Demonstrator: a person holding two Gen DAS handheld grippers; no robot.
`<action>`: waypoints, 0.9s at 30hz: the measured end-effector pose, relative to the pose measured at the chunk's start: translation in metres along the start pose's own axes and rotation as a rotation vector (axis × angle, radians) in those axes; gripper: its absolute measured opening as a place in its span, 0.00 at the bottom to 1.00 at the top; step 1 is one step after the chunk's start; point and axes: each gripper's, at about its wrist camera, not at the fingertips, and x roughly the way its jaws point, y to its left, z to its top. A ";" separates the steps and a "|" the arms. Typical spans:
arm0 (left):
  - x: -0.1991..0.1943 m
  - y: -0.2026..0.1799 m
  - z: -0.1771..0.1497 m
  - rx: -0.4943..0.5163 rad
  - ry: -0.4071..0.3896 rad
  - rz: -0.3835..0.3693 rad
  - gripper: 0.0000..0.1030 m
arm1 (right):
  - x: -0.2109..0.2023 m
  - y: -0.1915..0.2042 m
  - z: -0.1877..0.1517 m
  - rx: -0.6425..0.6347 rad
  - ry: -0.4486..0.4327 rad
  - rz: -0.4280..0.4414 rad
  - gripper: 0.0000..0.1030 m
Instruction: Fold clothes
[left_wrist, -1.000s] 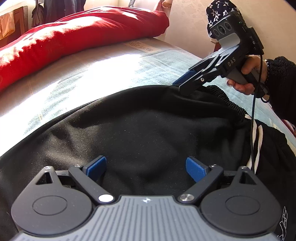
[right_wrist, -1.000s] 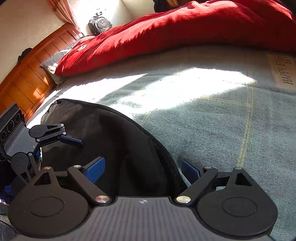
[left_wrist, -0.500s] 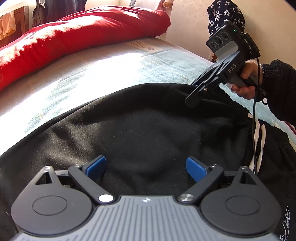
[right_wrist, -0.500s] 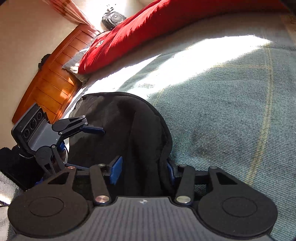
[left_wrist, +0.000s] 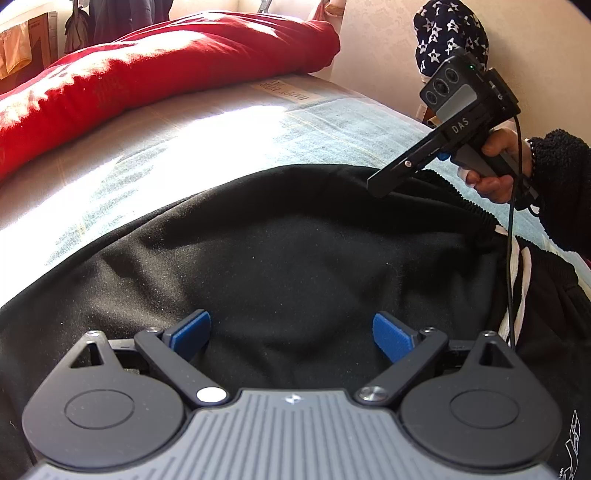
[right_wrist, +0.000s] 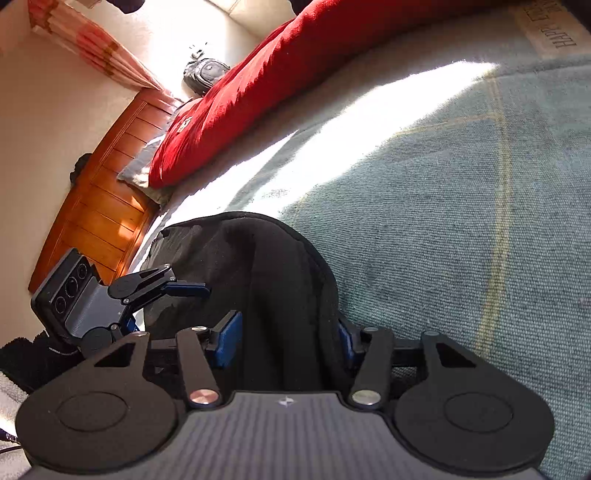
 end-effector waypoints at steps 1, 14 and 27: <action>0.000 0.000 0.000 0.000 0.000 0.000 0.93 | 0.000 -0.001 -0.001 0.010 -0.009 0.007 0.54; -0.002 0.002 -0.001 0.002 -0.002 -0.003 0.93 | -0.034 0.002 -0.012 0.020 -0.085 -0.084 0.63; 0.000 -0.002 0.000 0.010 0.002 0.005 0.95 | -0.050 0.018 -0.026 -0.060 -0.092 -0.369 0.53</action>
